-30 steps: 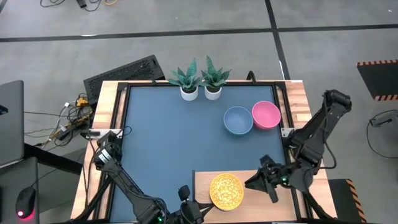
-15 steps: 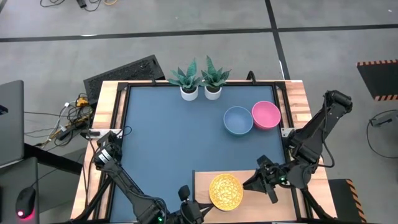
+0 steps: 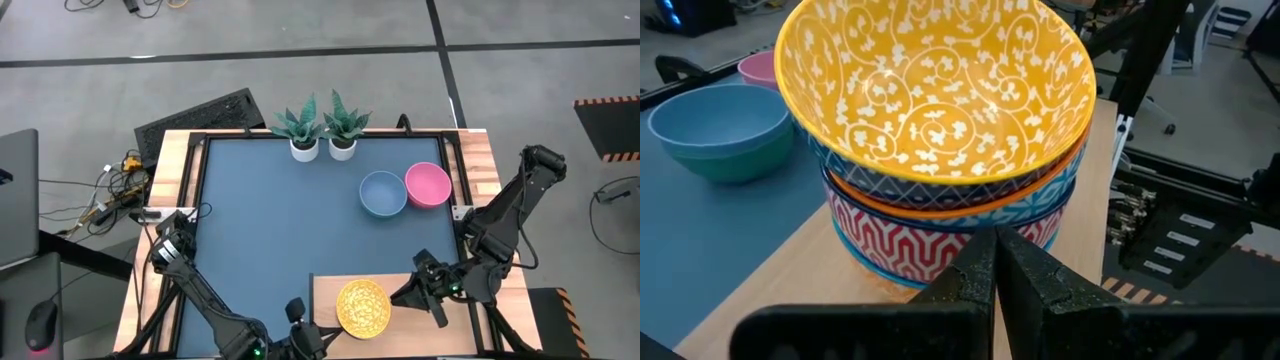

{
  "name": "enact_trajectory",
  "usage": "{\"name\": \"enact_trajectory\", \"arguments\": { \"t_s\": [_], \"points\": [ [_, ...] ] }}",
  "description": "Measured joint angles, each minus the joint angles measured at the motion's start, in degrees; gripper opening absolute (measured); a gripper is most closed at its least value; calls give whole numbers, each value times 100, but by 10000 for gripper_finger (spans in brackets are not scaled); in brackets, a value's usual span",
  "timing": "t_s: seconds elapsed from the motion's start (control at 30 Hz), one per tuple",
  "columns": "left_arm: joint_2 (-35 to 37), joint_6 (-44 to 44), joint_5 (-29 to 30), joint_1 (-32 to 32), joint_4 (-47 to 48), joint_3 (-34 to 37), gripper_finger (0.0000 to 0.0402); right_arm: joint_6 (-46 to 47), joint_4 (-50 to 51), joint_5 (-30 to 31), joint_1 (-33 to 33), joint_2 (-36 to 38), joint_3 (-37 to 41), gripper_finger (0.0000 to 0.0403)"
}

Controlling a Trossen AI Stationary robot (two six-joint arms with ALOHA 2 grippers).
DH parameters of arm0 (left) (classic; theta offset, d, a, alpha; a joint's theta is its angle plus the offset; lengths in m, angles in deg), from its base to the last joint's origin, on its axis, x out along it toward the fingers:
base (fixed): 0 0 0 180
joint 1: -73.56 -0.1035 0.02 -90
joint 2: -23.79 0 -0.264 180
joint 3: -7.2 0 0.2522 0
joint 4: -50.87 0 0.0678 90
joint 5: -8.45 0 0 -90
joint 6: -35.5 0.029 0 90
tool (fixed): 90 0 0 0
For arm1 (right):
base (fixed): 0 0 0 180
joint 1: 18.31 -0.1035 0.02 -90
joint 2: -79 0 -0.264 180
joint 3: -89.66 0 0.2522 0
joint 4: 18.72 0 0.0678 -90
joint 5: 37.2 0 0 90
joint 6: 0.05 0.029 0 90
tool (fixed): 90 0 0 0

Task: Place and stack bowls onto a shelf
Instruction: Adjust the stacked bowls on the shelf

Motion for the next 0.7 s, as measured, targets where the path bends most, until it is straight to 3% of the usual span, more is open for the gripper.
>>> {"name": "enact_trajectory", "arguments": {
  "t_s": [0.33, 0.6, 0.7],
  "points": [
    [0, 3, 18, -17, 8, 0, 0, -80, -15, -7, -1, 0, 0, 90],
    [12, 85, 863, 74, -139, -85, 0, -120, -9, -7, -3, 0, 0, 90],
    [13, 59, 814, 85, -83, -83, 0, -122, -9, -7, -3, 0, -2, 90]
  ]
}}
